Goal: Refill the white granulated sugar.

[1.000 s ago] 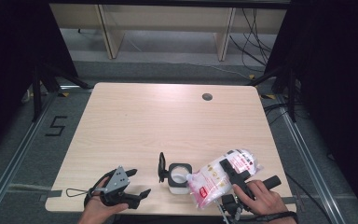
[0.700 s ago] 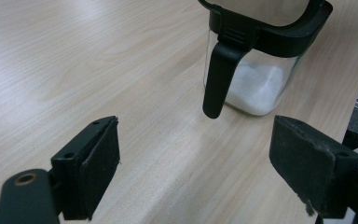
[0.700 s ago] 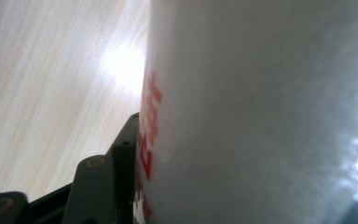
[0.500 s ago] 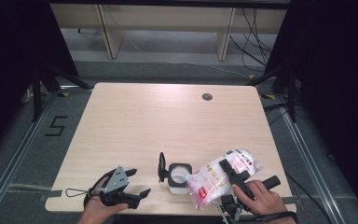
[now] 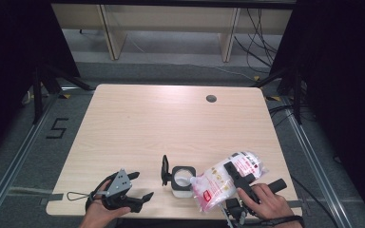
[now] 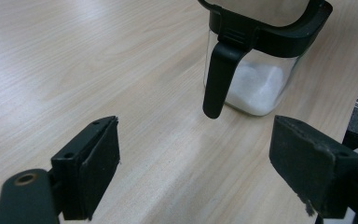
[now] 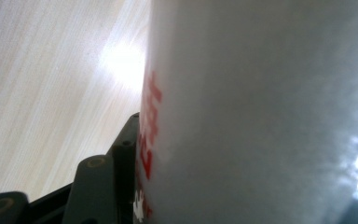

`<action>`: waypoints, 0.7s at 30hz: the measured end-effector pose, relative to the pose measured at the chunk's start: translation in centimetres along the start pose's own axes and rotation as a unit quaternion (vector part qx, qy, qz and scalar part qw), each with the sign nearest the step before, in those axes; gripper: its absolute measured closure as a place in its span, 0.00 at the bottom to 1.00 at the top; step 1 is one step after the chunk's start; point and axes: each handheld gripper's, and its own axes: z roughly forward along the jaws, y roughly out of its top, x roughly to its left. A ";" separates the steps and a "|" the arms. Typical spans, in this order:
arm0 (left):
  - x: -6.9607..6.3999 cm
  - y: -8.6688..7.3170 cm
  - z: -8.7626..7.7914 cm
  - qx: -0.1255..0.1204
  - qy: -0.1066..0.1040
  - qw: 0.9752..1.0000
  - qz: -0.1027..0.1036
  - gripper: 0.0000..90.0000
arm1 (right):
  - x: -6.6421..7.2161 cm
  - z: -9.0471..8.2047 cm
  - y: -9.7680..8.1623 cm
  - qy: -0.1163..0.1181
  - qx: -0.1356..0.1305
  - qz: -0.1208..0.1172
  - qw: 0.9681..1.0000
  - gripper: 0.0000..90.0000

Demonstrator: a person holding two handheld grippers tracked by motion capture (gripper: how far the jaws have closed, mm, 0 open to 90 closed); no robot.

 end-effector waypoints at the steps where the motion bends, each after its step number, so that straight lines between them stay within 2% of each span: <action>1: 0.0 0.0 0.0 0.000 0.000 1.000 0.000 0.18 | 0.0 0.0 0.0 0.000 -0.001 -0.003 1.000 0.50; 8: 0.1 0.0 0.0 -0.002 -0.003 1.000 0.006 0.18 | -0.1 0.0 0.0 -0.003 -0.003 -0.006 1.000 0.50; 11: 0.0 0.0 0.0 -0.004 -0.003 1.000 -0.003 0.18 | -0.2 0.0 0.0 -0.002 -0.004 -0.007 1.000 0.50; 12: 0.1 0.0 0.0 -0.001 -0.003 1.000 0.005 0.18 | -0.2 0.0 0.0 -0.003 -0.005 -0.007 1.000 0.50; 15: 0.1 0.0 0.0 -0.002 -0.003 1.000 0.005 0.18 | -0.1 0.0 0.0 0.001 -0.003 -0.001 1.000 0.50; 16: 0.1 0.0 0.0 -0.002 -0.003 1.000 0.006 0.18 | -0.2 0.0 -0.1 0.000 -0.008 -0.006 1.000 0.50; 20: 0.0 0.0 0.1 -0.006 -0.003 1.000 -0.006 0.18 | -0.3 0.0 -0.1 -0.001 -0.011 -0.003 1.000 0.50; 21: 0.1 0.0 0.0 0.003 0.000 1.000 0.004 0.18 | -0.3 0.0 -0.1 -0.001 -0.011 -0.002 1.000 0.50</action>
